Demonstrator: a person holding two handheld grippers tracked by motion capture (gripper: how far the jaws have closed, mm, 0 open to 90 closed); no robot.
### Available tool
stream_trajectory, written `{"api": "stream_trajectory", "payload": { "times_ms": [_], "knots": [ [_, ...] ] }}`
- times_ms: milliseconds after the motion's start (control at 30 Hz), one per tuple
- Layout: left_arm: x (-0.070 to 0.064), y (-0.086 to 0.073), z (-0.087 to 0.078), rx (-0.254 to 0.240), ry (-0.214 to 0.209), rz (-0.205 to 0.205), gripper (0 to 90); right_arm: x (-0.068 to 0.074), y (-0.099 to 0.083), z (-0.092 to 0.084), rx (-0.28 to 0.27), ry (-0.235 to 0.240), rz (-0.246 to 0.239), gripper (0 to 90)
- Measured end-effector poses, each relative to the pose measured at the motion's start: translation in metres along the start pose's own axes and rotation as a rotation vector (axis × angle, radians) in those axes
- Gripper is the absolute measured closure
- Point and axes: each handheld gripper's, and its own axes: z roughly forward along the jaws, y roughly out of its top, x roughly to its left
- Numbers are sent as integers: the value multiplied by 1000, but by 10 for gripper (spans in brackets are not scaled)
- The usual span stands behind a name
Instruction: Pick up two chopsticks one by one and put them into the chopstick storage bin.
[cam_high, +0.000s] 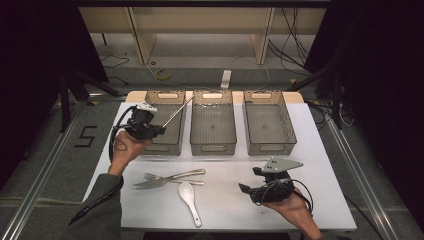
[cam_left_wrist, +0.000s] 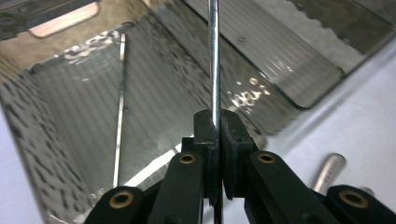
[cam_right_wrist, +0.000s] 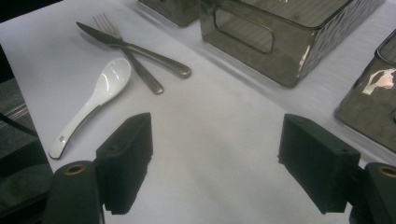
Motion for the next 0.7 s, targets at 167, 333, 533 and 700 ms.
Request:
{"api": "stream_trajectory", "payload": {
  "times_ms": [167, 333, 533, 700],
  "knots": [
    [14, 5, 4, -3, 21, -30, 860, 2, -2, -4, -11, -1, 6, 265],
    [24, 5, 14, 17, 32, -54, 860, 3, -5, -7, -15, 3, 7, 265],
    [31, 5, 27, 41, 46, -70, 860, 4, -8, -8, -10, 2, 5, 265],
    [38, 2, 34, 56, 63, -76, 860, 6, -9, -9, -5, 7, 1, 265]
  ]
}}
